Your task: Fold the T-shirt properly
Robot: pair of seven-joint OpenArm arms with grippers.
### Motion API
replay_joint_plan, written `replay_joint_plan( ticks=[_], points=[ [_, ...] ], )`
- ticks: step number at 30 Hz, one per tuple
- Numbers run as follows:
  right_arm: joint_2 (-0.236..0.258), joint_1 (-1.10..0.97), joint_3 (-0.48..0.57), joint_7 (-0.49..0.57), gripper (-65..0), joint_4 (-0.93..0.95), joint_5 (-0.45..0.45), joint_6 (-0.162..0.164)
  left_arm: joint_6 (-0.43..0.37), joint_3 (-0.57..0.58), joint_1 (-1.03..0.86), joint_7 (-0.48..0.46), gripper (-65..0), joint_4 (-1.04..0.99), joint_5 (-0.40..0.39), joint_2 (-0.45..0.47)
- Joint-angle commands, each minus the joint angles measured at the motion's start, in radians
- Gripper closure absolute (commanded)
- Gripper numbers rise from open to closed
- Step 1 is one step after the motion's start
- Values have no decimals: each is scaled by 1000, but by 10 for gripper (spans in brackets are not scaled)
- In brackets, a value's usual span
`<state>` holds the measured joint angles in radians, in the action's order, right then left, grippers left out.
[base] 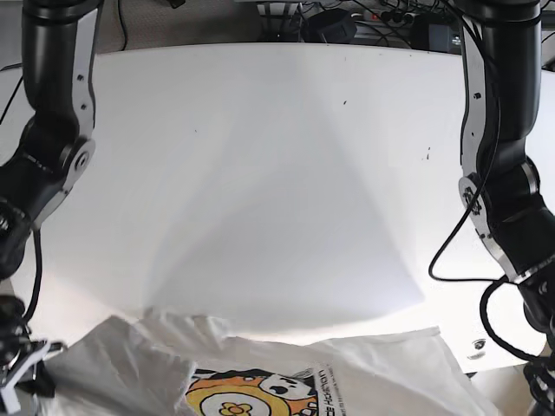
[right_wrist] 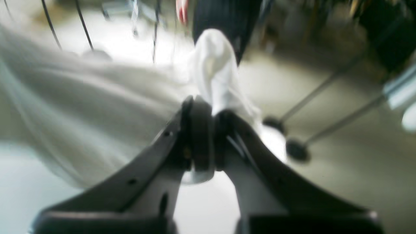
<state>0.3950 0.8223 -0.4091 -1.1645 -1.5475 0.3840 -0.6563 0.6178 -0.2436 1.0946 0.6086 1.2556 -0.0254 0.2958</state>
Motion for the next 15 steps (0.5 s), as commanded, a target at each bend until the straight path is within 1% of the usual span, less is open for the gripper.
replay_joint_plan(
  ticks=[1, 2, 3, 5, 6, 7, 10, 13, 15],
  points=[
    [-1, -108, -41, 13, -22, -77, 16, 2, -12, -1, -116, 6, 0, 89, 15, 1],
    [-11, -192, -75, 14, -22, -101, 43, 2, -12, -10, -192, 7, 0, 146, 15, 1],
    [-24, -315, -129, 18, -22, -129, 91, 2, -12, -43, -308, 30, 0, 226, 15, 0],
    [-44, -455, -176, 19, -22, -133, 146, 2, -6, -93, -457, 60, 0, 310, 14, -5],
    [-58, -515, -190, 22, -22, -133, 163, 2, 12, -119, -529, 63, 0, 335, 8, -16],
    [-78, -605, -207, 42, -22, -136, 189, 2, 40, -173, -623, 64, 0, 370, -15, -40],
    [-107, -769, -236, 79, -22, -181, 218, 3, 52, -270, -822, 84, 0, 457, -61, -48],
    [-127, -878, -245, 91, -22, -209, 224, 2, 53, -337, -967, 129, 0, 536, -123, -77],
    [-149, -961, -245, 94, -22, -242, 223, 2, 57, -395, -1083, 132, 0, 579, -152, -83]
  ],
)
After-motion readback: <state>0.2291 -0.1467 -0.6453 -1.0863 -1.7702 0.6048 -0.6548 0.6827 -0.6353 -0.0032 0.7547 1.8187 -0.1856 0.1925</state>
